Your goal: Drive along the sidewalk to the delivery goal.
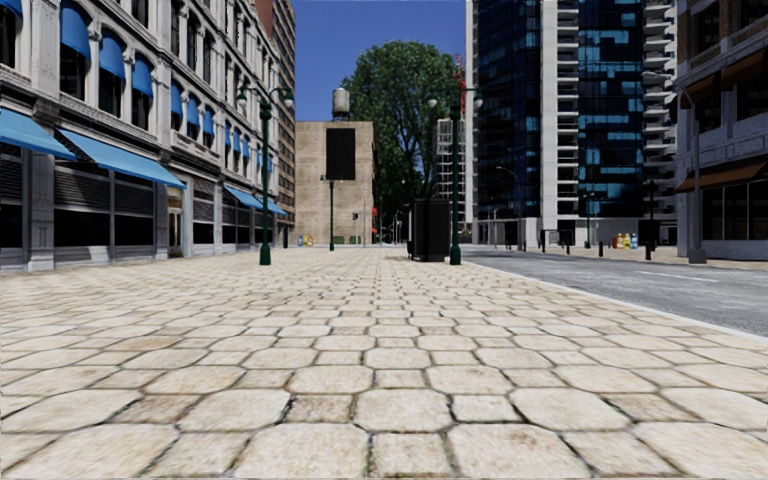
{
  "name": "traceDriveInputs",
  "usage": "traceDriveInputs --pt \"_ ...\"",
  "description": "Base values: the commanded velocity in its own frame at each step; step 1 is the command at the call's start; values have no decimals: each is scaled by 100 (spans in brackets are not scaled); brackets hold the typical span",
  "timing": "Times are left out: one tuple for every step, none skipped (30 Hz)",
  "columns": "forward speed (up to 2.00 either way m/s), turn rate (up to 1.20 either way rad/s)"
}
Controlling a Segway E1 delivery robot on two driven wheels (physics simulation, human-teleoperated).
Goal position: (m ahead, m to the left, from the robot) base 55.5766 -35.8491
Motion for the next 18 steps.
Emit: traceDriveInputs --pt "200 0" --pt "200 0" --pt "200 0" --pt "200 0" --pt "200 0" --pt "200 0" --pt "200 0" --pt "200 0" --pt "200 0" --pt "200 0" --pt "200 0" --pt "200 0" --pt "200 0" --pt "200 0" --pt "200 0" --pt "200 0" --pt "200 0" --pt "200 0"
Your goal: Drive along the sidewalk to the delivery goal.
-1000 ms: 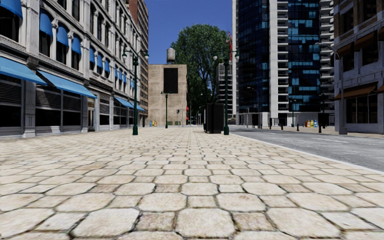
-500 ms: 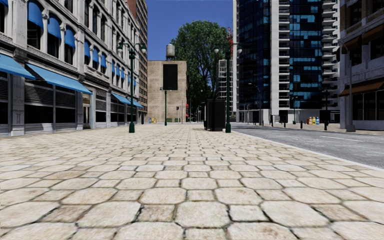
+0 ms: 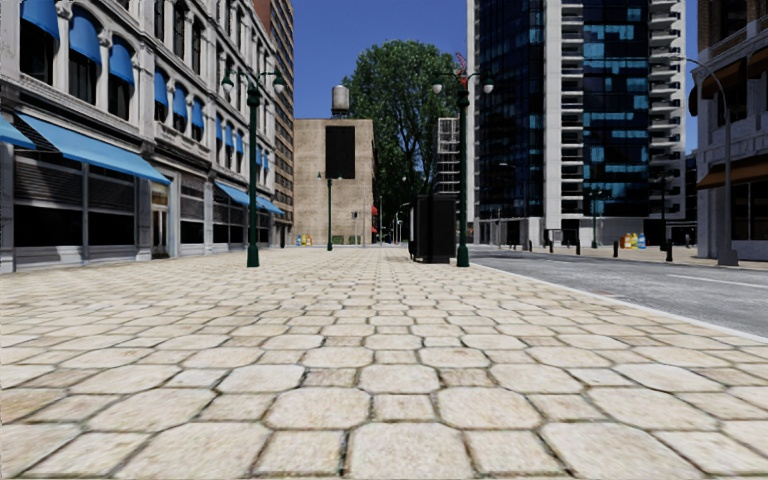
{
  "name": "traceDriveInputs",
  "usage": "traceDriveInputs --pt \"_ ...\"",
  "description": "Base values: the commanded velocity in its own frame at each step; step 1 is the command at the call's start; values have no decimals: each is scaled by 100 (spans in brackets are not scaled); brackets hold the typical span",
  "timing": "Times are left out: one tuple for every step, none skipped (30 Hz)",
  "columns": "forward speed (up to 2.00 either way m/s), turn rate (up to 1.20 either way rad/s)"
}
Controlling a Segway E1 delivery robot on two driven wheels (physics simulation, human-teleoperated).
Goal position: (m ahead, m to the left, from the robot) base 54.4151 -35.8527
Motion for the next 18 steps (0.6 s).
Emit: traceDriveInputs --pt "200 0" --pt "200 0" --pt "200 0" --pt "200 0" --pt "200 0" --pt "200 0" --pt "200 0" --pt "200 0" --pt "200 0" --pt "200 0" --pt "200 0" --pt "200 0" --pt "200 0" --pt "200 0" --pt "200 0" --pt "200 0" --pt "200 0" --pt "200 0"
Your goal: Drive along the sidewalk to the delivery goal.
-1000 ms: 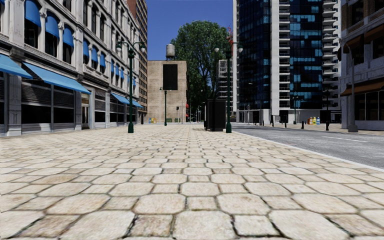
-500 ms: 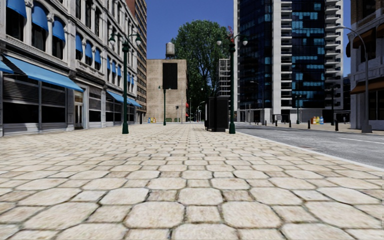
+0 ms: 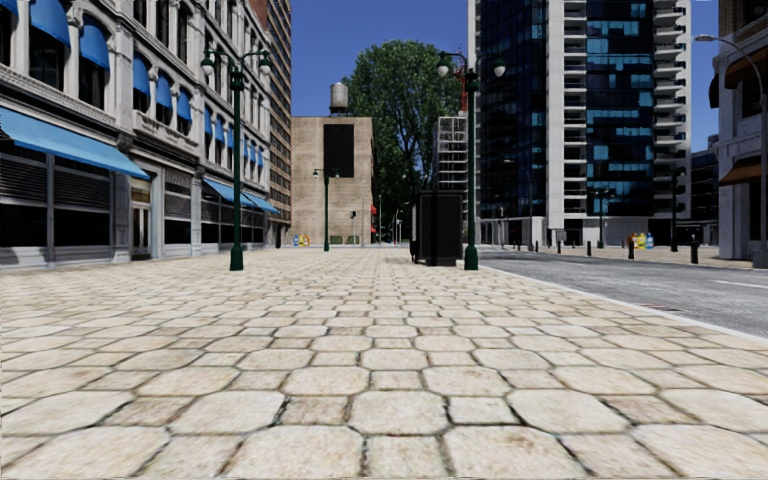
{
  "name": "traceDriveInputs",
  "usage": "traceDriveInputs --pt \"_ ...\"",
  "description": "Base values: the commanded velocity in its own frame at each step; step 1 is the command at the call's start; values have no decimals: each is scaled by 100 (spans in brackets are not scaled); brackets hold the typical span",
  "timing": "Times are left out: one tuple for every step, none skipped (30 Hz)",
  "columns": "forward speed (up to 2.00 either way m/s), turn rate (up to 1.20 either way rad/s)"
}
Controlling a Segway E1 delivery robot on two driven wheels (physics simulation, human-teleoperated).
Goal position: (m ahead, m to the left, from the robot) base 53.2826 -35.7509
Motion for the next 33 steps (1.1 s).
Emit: traceDriveInputs --pt "200 0" --pt "200 0" --pt "200 0" --pt "200 0" --pt "200 0" --pt "200 0" --pt "200 0" --pt "200 0" --pt "200 0" --pt "200 0" --pt "200 0" --pt "200 0" --pt "200 0" --pt "200 0" --pt "200 0" --pt "200 0" --pt "200 0" --pt "200 0" --pt "200 0" --pt "200 0" --pt "200 0" --pt "200 0" --pt "200 0" --pt "200 0" --pt "200 0" --pt "200 0" --pt "200 0" --pt "200 0" --pt "200 0" --pt "200 0" --pt "200 0" --pt "200 0" --pt "200 0"
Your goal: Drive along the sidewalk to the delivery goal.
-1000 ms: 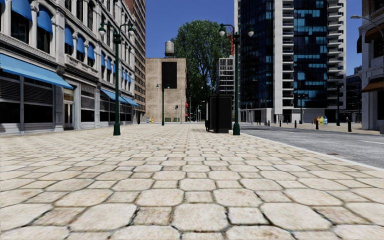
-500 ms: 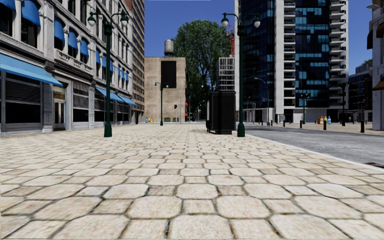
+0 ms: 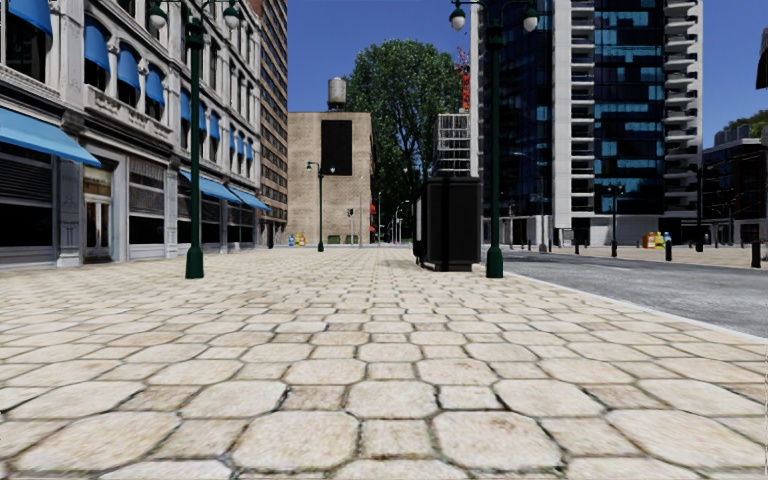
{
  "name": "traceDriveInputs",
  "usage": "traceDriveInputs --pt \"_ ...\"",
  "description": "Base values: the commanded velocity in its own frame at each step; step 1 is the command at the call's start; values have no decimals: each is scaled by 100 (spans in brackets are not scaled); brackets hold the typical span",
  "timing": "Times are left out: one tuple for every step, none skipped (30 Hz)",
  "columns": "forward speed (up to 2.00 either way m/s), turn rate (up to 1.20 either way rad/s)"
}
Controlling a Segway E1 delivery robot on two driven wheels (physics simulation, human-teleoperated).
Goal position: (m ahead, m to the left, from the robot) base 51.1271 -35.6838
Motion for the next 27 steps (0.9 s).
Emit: traceDriveInputs --pt "200 0" --pt "200 0" --pt "200 0" --pt "200 0" --pt "200 0" --pt "200 0" --pt "200 0" --pt "200 0" --pt "200 0" --pt "200 0" --pt "200 0" --pt "200 0" --pt "200 0" --pt "200 0" --pt "200 0" --pt "200 0" --pt "200 0" --pt "200 0" --pt "200 0" --pt "200 0" --pt "200 0" --pt "200 0" --pt "200 0" --pt "200 0" --pt "200 0" --pt "200 0" --pt "200 0"
